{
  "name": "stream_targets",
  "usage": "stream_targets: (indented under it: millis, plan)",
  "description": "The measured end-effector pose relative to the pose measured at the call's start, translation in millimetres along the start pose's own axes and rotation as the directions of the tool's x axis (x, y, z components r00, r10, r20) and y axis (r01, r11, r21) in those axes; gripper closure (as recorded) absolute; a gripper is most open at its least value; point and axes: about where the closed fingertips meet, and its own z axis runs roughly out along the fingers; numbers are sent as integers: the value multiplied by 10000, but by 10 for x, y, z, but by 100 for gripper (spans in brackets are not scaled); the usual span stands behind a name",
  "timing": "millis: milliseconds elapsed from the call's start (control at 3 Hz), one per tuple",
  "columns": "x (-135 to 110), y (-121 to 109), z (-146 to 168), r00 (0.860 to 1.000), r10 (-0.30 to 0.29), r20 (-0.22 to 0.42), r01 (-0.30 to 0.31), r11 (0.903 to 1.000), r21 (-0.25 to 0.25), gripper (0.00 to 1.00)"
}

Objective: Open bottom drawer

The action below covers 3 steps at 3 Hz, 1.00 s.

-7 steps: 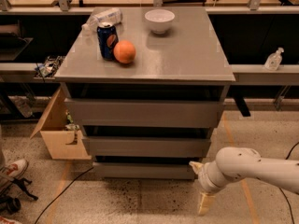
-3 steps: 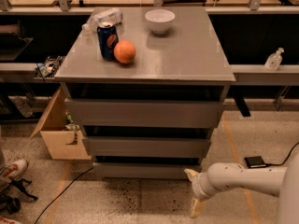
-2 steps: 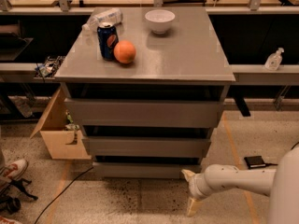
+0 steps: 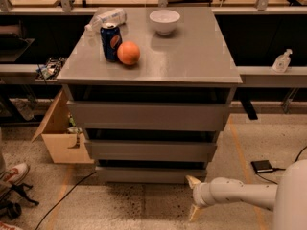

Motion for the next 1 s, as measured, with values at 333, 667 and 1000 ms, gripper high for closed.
stream_targets:
  millis: [333,667,1000]
  plan:
    - [60,-39,111,9996,-15,294,0,9987,504,0]
    - [67,-255,469,9966,-291,775,216,9951,960,0]
    - [51,-259,490,9966,-310,762,233,9947,1001,0]
